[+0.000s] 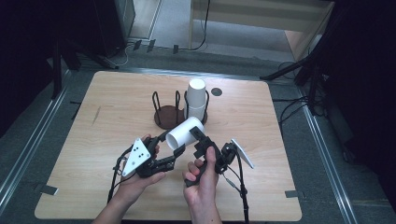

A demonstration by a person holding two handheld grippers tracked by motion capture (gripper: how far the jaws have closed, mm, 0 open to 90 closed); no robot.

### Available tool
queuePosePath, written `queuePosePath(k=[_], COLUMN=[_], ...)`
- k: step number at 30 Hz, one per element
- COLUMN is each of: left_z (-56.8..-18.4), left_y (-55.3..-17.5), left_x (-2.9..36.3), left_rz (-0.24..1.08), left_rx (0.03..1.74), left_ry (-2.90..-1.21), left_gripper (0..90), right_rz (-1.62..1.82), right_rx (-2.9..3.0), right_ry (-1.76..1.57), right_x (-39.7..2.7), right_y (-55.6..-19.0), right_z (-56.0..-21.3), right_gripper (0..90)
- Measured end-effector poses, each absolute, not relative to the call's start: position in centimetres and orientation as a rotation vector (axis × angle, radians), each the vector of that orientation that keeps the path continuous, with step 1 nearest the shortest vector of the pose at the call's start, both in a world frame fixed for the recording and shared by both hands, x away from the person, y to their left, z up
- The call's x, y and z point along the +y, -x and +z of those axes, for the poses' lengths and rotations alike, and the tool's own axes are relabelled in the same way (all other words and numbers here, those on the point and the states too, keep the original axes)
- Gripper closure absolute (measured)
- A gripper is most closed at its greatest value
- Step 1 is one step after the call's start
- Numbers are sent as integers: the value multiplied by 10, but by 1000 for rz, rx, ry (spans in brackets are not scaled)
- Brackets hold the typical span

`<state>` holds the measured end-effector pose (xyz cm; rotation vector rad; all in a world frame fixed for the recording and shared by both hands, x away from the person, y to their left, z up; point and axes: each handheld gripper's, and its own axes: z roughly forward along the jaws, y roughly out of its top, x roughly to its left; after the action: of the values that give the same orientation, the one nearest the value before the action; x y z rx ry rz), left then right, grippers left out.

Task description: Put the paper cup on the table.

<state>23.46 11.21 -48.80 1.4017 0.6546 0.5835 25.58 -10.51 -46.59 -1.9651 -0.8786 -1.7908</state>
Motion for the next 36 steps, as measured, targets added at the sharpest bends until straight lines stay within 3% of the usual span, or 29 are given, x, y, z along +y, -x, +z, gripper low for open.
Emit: queuePosePath(k=[22,36], left_z=[-490,-492], left_y=[-233,-237], left_x=[107,109], left_rz=[587,543], left_rx=[636,659], left_ry=[-1424,-1435], left_gripper=[355,348], right_rz=[-1725,-1733], right_rx=[-795,-772], right_ry=[1900,1857], right_x=[-101,-101], right_y=[-271,-274], right_z=[-477,-480], right_gripper=[29,212])
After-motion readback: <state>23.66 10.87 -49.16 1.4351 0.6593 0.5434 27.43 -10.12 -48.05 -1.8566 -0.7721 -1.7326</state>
